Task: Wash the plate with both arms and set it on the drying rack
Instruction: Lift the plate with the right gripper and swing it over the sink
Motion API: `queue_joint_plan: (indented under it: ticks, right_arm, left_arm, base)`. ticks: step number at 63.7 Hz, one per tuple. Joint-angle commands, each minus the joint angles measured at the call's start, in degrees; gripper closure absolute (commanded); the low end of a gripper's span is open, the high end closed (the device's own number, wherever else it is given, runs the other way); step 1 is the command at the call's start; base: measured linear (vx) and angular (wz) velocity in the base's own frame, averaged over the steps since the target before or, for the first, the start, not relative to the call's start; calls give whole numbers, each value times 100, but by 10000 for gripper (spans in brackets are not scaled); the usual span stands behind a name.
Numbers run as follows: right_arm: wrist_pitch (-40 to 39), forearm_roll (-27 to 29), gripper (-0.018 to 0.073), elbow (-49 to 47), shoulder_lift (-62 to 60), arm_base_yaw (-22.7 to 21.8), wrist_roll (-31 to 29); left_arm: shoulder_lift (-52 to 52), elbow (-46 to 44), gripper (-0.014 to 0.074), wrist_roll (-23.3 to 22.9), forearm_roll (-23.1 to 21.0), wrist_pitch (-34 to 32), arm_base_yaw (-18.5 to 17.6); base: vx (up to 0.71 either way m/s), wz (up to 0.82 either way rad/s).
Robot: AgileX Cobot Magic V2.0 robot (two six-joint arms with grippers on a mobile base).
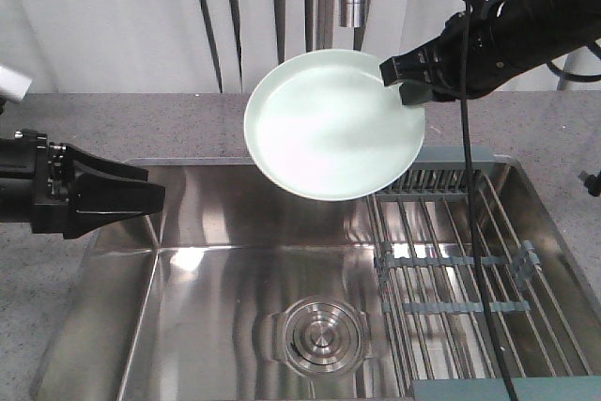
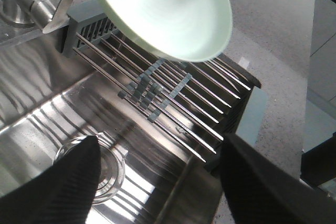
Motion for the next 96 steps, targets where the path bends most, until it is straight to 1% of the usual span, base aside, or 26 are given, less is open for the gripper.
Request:
queue_joint_plan:
  ticks: [1, 5, 10, 14, 18, 22, 27, 31, 33, 39, 42, 45, 50, 55, 59, 65, 72, 76, 79, 82, 84, 89, 90, 94, 96]
  right_arm:
    - [-829, -727, 564, -211, -215, -40, 84]
    - [-742, -1421, 564, -211, -243, -40, 509]
    - [-279, -1997, 564, -211, -306, -34, 981]
    - [274, -2123, 564, -211, -338, -34, 1204]
    - [887, -2034, 564, -211, -360, -34, 1282]
    - [1466, -1626, 564, -211, -348, -34, 1304]
    - [2020, -710, 564, -211, -253, -34, 1248]
    - [2144, 59, 564, -211, -160, -34, 906]
    - [2044, 446, 564, -211, -104, -34, 647]
    - [1356, 1207, 564, -211, 23, -34, 130]
    - [886, 1426, 564, -211, 64, -34, -12]
    - [414, 1478, 564, -211, 86, -34, -40]
    - [-285, 1276, 564, -211, 86, -40, -40]
    - [-1010, 866, 564, -211, 64, -40, 8]
    - [-1165, 526, 564, -211, 22, -40, 144]
    - [-960, -48, 564, -211, -101, -40, 181]
    - [-307, -786, 564, -211, -296, -40, 188]
    - [162, -955, 564, -211, -424, -35, 307]
    - [548, -917, 564, -211, -513, -35, 431]
    - [849, -712, 564, -211, -585, -35, 463]
    - [1006, -459, 564, -211, -597, -22, 410]
    - [1380, 176, 564, -211, -596, -14, 104]
    - [1439, 377, 564, -211, -574, -14, 31]
    - [1442, 1035, 564, -211, -521, -14, -274]
    - [1317, 1325, 564, -211, -487, -14, -408]
  left_arm:
    - [-180, -142, 125, 7, -400, 300, 6]
    - [-180, -142, 125, 7, -400, 300, 6]
    - [-180, -142, 125, 7, -400, 300, 6]
    - [-180, -142, 125, 7, -400, 300, 6]
    - [-180, -142, 125, 7, -400, 300, 6]
    - [-180, -142, 125, 7, -400, 300, 6]
    - [-180, -142, 125, 7, -400, 300, 6]
    - [-180, -142, 125, 7, -400, 300, 6]
    - [-180, -142, 125, 7, -400, 300, 6]
    - [-180, -142, 125, 7, -400, 300, 6]
    - [-180, -142, 125, 7, -400, 300, 6]
    - [-180, -142, 125, 7, -400, 300, 6]
    - [-180, -142, 125, 7, -400, 300, 6]
    - [-180, -142, 125, 7, -400, 300, 6]
    - [-180, -142, 125, 7, -400, 300, 6]
    - [-180, -142, 125, 7, -400, 300, 6]
    - [-180, -142, 125, 7, -400, 300, 6]
    - [-180, -142, 125, 7, -400, 300, 6]
    - [-180, -142, 125, 7, -400, 300, 6]
    - [-180, -142, 125, 7, -400, 300, 6]
    - [-180, -142, 125, 7, -400, 300, 6]
    - [-180, -142, 125, 7, -400, 300, 6]
    - [-180, -142, 125, 7, -400, 300, 6]
    - [-180, -142, 125, 7, -400, 300, 6]
    - [-180, -142, 125, 7, -400, 300, 6]
  base:
    - [0, 0]
    - [0, 0]
    - [0, 0]
    - [0, 0]
    - [0, 0]
    - [0, 0]
    - [0, 0]
    - [0, 0]
    - [0, 0]
    - [0, 0]
    - [0, 0]
    - [0, 0]
    - [0, 0]
    - [0, 0]
    - [0, 0]
    - [0, 0]
    - [0, 0]
    - [0, 0]
    - [0, 0]
    - [0, 0]
    - [0, 0]
    - [0, 0]
    - [0, 0]
    - [0, 0]
    - [0, 0]
